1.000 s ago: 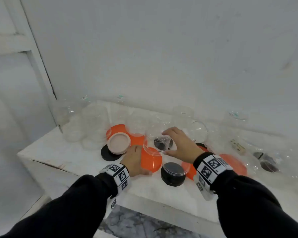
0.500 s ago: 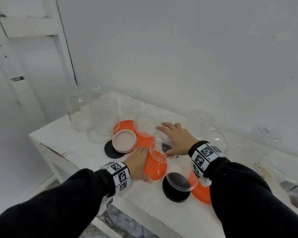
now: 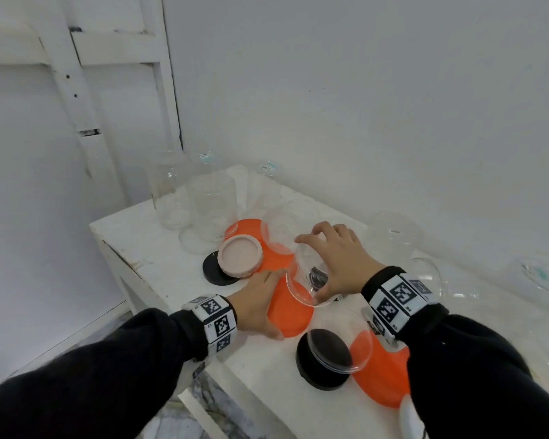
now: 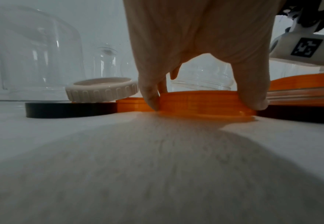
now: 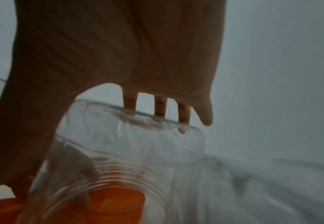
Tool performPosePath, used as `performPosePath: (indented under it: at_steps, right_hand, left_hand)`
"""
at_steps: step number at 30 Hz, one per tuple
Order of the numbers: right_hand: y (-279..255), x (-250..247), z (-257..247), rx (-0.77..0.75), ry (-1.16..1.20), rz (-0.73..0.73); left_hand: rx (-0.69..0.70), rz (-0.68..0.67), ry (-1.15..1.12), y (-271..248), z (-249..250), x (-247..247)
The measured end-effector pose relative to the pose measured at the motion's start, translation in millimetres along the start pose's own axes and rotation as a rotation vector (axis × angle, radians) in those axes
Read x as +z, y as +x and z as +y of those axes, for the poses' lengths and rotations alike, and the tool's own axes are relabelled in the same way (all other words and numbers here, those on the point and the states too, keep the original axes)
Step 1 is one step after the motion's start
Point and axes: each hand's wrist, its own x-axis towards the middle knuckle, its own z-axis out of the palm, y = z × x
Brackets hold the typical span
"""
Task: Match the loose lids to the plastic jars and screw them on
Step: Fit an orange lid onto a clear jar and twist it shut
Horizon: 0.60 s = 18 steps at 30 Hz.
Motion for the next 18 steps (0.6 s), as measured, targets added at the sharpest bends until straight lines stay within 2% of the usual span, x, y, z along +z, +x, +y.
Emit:
performPosePath:
  at_steps: [9, 14, 18]
  right_hand:
    - [-19, -9, 2, 0.027, 0.209, 0.097]
    - [-22, -9, -3, 0.076, 0.463, 0.209]
    - [-24, 4, -22, 0.162, 0.530, 0.311]
  left_hand:
    - [-0.016, 0.013, 0.010, -10, -6, -13]
    - [-0.005, 0.090, -0.094, -26, -27, -33]
    - [-0.002, 0.185, -0.205, -41, -48, -51]
